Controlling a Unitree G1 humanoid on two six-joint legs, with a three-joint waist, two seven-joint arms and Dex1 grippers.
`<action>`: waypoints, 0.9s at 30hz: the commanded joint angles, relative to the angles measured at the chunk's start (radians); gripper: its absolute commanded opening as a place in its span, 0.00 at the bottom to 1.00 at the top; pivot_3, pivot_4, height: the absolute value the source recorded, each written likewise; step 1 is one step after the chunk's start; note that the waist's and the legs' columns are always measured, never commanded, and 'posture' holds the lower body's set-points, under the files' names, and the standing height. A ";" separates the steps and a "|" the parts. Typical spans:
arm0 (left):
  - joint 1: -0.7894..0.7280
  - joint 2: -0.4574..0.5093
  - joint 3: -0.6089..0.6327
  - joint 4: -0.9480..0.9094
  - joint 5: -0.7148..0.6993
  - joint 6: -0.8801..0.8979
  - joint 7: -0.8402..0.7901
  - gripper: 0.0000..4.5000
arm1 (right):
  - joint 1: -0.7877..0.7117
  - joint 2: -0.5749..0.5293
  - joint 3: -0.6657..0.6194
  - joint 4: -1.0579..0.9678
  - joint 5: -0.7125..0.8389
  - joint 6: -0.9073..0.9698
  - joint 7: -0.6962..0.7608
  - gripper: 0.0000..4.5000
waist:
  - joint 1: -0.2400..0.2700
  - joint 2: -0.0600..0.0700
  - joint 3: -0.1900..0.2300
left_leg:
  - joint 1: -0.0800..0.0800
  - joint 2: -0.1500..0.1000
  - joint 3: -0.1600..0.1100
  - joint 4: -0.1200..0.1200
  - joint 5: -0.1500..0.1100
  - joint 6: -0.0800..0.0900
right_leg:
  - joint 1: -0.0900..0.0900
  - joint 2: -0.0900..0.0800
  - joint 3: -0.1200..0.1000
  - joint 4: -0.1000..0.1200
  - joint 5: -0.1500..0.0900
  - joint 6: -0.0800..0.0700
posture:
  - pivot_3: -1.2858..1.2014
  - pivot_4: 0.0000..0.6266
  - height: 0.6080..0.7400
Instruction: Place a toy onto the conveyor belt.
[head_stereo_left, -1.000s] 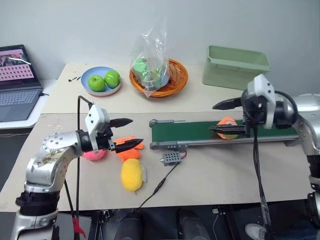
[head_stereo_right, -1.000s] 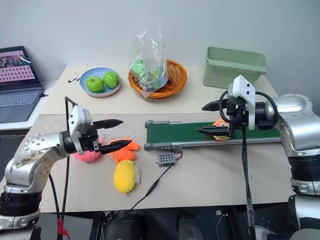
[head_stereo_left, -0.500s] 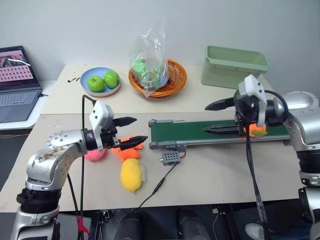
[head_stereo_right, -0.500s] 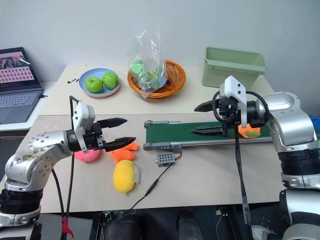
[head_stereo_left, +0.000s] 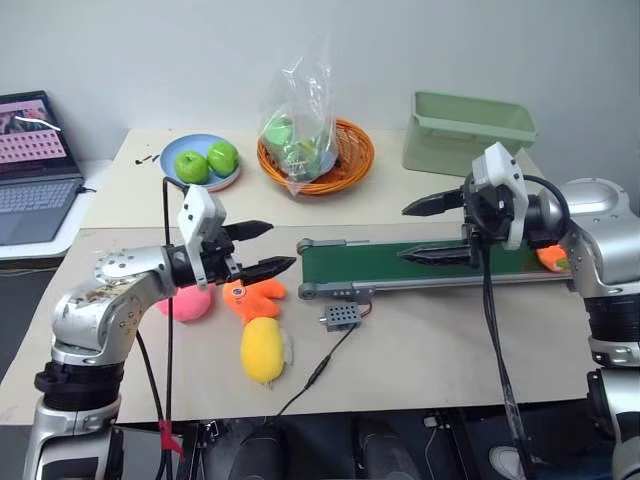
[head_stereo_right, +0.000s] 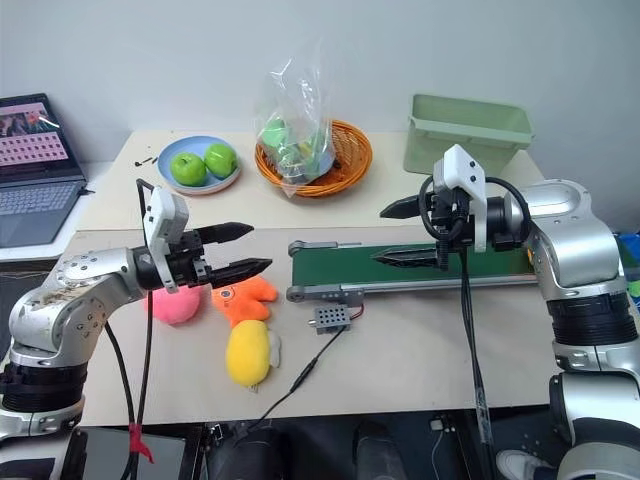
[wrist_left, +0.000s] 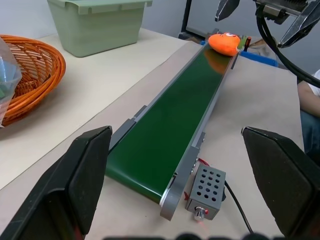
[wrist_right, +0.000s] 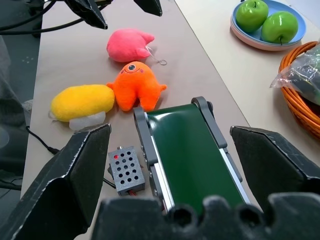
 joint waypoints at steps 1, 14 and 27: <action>-0.030 0.002 0.013 0.002 -0.016 -0.011 0.002 0.98 | -0.019 -0.020 -0.034 -0.009 0.002 -0.010 0.001 1.00 | 0.000 0.000 0.000 | 0.000 0.000 0.000 0.000 0.000 0.000 | 0.000 0.000 0.000 0.000 0.000 0.000 | 0.52 0.24 1.00; -0.040 0.002 -0.004 0.018 -0.012 -0.029 0.000 0.98 | -0.022 -0.024 -0.036 0.005 -0.011 -0.025 0.001 1.00 | 0.000 0.000 0.000 | 0.000 0.000 0.000 0.000 0.000 0.000 | 0.000 0.000 0.000 0.000 0.000 0.000 | 0.52 0.24 1.00; -0.031 0.020 -0.025 0.038 0.023 -0.051 -0.015 0.98 | -0.003 -0.029 -0.039 0.002 -0.019 -0.033 0.003 1.00 | 0.000 0.000 0.000 | 0.000 0.000 0.000 0.000 0.000 0.000 | 0.000 0.000 0.000 0.000 0.000 0.000 | 0.52 0.24 1.00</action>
